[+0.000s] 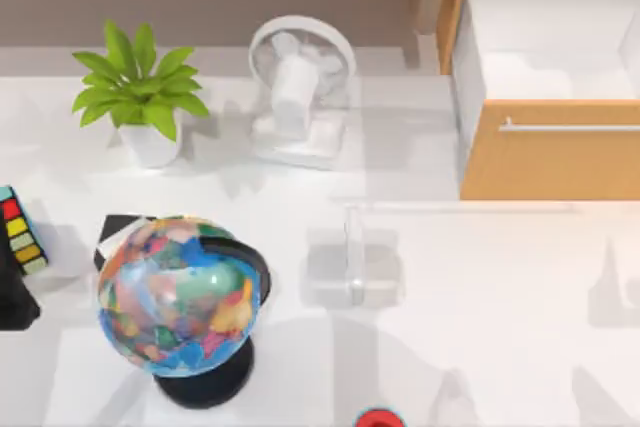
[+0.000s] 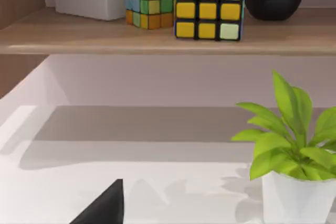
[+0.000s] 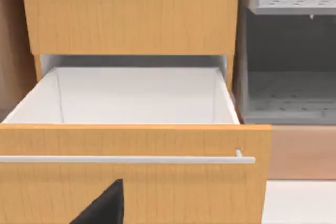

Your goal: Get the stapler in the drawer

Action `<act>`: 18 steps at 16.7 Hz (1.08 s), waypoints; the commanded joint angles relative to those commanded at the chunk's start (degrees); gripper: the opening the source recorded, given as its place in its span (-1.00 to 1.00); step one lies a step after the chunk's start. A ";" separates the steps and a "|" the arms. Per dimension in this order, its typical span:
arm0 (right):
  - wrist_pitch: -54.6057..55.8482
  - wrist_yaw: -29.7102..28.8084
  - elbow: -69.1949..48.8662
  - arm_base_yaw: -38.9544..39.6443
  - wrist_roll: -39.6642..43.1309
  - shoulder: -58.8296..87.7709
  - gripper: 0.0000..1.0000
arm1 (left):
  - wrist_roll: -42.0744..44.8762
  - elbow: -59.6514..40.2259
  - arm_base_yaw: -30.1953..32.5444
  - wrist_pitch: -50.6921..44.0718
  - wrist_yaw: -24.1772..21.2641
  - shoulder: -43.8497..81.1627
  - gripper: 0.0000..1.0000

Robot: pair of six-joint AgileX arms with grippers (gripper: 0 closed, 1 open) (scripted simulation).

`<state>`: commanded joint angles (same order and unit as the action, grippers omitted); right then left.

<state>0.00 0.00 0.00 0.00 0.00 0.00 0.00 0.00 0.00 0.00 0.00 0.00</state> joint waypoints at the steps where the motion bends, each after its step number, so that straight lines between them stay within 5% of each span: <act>1: 0.00 0.00 0.00 0.00 0.00 0.00 1.00 | 0.00 0.00 0.00 0.00 0.00 0.00 1.00; 9: -10.91 -0.01 -16.18 6.56 -6.27 16.72 1.00 | 0.00 0.00 0.00 0.00 0.00 0.00 1.00; 18: -39.43 -0.03 -62.71 23.70 -22.65 73.59 1.00 | 0.00 0.00 0.00 0.00 0.00 0.00 1.00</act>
<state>-39.43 -0.03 -62.71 23.70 -22.65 73.59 0.00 0.00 0.00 0.00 0.00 0.00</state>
